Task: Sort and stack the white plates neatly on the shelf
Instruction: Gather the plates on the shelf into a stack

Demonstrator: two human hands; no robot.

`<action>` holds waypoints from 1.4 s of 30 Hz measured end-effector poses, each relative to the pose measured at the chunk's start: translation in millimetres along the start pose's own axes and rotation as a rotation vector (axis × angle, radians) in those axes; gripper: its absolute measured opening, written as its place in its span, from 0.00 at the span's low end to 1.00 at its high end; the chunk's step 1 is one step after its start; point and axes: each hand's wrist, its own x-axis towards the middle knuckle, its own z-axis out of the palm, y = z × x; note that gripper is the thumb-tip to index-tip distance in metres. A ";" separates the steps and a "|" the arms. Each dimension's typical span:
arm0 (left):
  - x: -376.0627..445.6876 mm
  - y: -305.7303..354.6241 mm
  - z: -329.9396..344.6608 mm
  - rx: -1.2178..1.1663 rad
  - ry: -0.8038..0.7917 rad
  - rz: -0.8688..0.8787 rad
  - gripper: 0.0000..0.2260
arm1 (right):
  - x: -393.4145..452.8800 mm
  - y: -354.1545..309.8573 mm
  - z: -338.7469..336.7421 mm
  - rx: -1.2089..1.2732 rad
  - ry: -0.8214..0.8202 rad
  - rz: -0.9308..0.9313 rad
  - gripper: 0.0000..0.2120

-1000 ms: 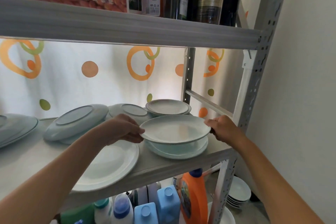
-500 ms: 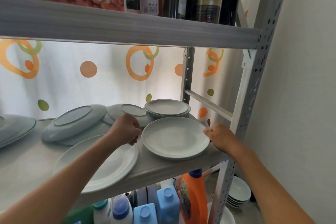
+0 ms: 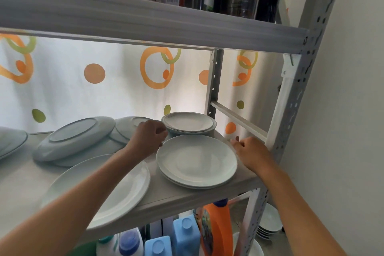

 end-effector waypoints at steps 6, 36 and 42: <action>41.5 4.4 36.4 0.278 -0.138 0.133 0.14 | 21.5 -23.9 5.8 0.198 -0.047 -0.060 0.18; -12.3 60.2 -0.9 0.288 0.122 0.600 0.05 | 21.0 -46.5 -8.7 1.452 -0.177 0.312 0.06; -33.0 45.6 -26.1 0.041 -0.068 0.195 0.15 | 4.2 -66.0 -4.2 1.362 -0.148 0.324 0.14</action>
